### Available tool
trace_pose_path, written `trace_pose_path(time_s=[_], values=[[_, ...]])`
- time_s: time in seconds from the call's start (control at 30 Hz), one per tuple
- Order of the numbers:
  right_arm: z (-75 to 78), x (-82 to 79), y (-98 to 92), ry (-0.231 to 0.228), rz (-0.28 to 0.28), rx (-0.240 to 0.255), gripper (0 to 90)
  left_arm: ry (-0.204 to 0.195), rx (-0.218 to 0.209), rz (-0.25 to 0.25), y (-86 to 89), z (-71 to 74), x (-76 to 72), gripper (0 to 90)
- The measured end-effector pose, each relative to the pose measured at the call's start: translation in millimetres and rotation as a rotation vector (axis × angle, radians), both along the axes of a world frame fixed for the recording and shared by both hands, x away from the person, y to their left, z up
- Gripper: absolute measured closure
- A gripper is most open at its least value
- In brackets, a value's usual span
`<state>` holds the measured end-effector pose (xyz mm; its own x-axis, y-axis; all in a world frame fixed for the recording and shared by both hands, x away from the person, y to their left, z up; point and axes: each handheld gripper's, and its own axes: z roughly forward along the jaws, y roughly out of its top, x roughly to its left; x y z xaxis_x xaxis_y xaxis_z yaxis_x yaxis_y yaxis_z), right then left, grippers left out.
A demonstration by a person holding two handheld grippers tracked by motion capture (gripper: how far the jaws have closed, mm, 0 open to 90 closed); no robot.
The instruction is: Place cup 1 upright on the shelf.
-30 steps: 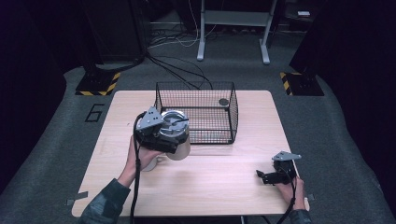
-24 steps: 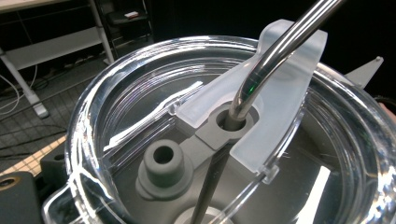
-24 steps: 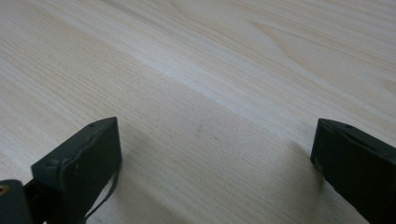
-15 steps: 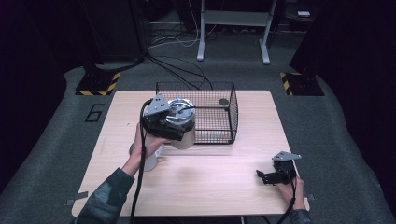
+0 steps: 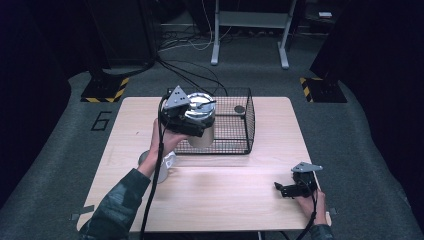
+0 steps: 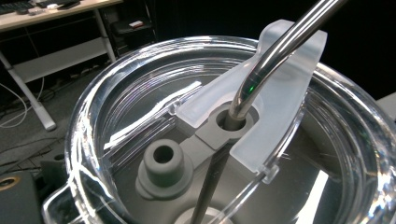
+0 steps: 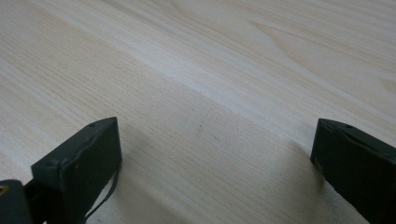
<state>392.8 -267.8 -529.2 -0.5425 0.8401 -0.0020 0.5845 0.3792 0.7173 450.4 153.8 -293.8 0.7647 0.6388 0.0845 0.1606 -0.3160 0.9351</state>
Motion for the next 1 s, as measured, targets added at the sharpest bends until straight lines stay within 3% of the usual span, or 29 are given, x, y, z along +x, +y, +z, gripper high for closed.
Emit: trace_pose_path(time_s=[0.53,1.0], values=[[0.0,0.1,0.0,0.0,0.0,0.001,1.3,0.008,-0.007,0.047,-20.0,1.5,37.4,3.9],[0.0,0.0,0.3,0.0,-0.003,0.004,1.3,0.022,0.005,0.068,-43.0,-9.6,67.1,3.9]])
